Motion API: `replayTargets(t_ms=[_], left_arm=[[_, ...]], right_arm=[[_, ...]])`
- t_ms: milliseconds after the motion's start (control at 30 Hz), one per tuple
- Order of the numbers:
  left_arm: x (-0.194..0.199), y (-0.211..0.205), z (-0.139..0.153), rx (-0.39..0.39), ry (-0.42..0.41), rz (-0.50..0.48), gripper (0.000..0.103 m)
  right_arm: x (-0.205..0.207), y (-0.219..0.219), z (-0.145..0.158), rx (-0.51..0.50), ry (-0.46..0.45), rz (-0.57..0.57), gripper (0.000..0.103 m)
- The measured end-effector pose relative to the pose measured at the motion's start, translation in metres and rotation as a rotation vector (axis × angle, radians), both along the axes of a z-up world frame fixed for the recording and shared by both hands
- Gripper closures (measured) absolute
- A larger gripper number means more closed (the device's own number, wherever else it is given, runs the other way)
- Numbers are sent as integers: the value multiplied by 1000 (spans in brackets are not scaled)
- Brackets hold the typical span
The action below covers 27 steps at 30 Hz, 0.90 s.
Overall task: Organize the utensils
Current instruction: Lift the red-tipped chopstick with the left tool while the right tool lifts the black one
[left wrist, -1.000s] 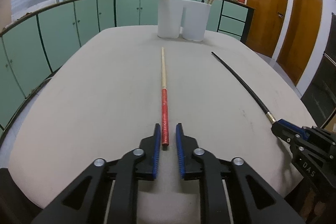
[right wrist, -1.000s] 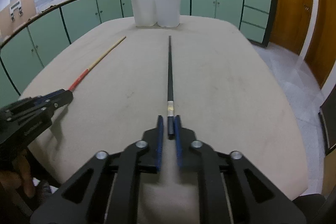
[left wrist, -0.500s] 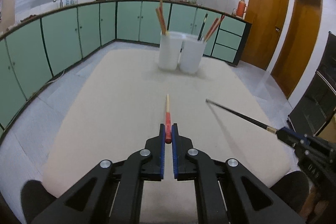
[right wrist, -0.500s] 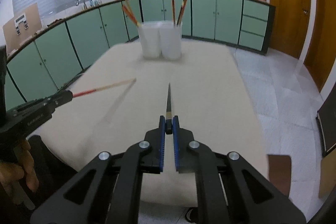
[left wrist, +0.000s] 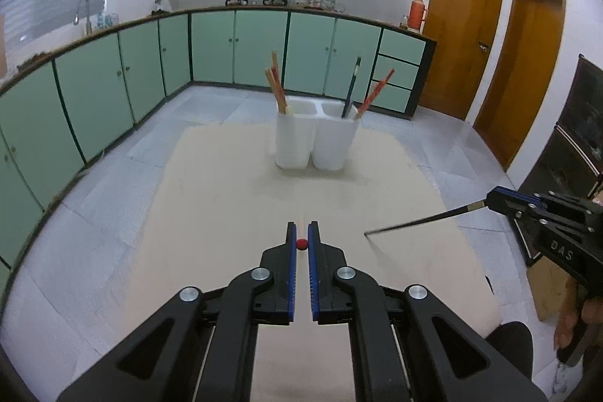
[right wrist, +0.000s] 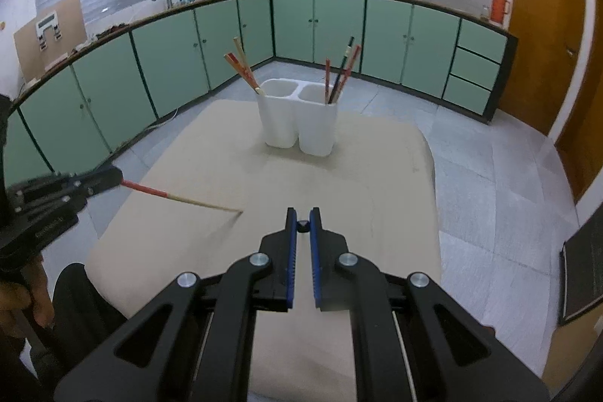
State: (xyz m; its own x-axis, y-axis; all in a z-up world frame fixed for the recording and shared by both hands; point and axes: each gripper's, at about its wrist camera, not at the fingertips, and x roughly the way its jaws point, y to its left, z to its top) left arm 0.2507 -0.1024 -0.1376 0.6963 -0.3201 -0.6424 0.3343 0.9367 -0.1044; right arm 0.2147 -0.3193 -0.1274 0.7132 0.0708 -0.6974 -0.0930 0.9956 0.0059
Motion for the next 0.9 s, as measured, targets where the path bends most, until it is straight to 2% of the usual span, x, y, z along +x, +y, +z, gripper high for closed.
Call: replayTargets(t_ms=[367, 667, 900], left_arm=[[31, -17, 47, 22, -51, -40, 97], [54, -31, 71, 29, -64, -85, 97], [78, -39, 85, 26, -59, -107, 97]], right_arm=[[55, -4, 33, -2, 96, 63, 97], [86, 0, 55, -22, 124, 103, 97], [101, 0, 74, -31, 109, 114, 97]])
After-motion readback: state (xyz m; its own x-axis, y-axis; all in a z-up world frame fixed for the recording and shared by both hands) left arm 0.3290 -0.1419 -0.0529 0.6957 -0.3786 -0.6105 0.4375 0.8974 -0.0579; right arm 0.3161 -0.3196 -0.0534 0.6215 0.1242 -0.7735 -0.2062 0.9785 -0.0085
